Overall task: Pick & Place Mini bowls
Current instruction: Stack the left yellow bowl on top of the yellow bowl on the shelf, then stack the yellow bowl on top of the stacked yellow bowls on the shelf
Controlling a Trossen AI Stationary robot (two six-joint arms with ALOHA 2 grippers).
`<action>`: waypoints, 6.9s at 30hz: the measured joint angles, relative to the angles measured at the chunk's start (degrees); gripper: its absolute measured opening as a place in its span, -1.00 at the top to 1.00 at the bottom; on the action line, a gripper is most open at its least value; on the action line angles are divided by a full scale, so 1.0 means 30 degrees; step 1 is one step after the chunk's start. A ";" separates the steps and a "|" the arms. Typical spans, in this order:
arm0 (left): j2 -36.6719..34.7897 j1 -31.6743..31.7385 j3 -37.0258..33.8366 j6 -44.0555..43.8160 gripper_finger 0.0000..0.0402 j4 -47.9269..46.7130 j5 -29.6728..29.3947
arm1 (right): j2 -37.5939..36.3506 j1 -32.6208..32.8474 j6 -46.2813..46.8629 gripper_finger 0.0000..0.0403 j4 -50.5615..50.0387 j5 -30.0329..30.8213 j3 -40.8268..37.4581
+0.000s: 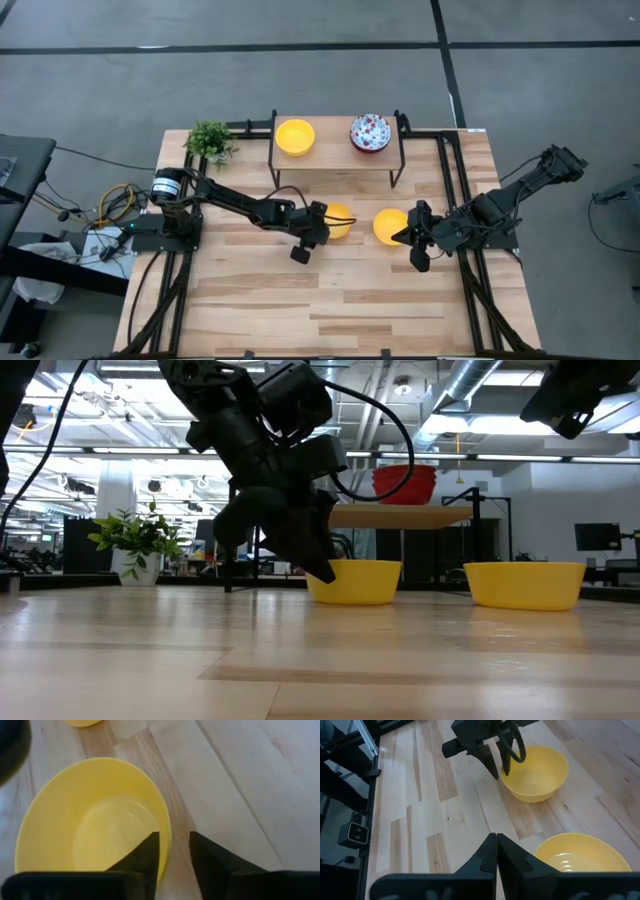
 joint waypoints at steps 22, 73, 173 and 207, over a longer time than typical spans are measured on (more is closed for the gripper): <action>-0.2054 -0.2054 -0.0022 -0.3636 0.95 -0.0066 -0.3773 | 0.0005 -0.0005 0.0191 1.00 0.0017 0.0541 0.0000; -0.8843 0.9545 0.7847 -0.5512 0.95 -1.1452 -0.0864 | 0.0000 -0.4081 -0.4232 1.00 0.4153 0.0330 0.0000; -1.0900 0.7167 0.6207 -0.8783 0.10 -1.1210 0.1009 | 0.0000 -0.4262 -0.1103 1.00 0.1018 -0.3423 -0.0007; -1.0851 -0.3257 -0.2904 -1.5814 0.39 0.0230 -0.2176 | 0.0131 -0.0921 0.1364 1.00 -0.0233 -0.0556 -0.3803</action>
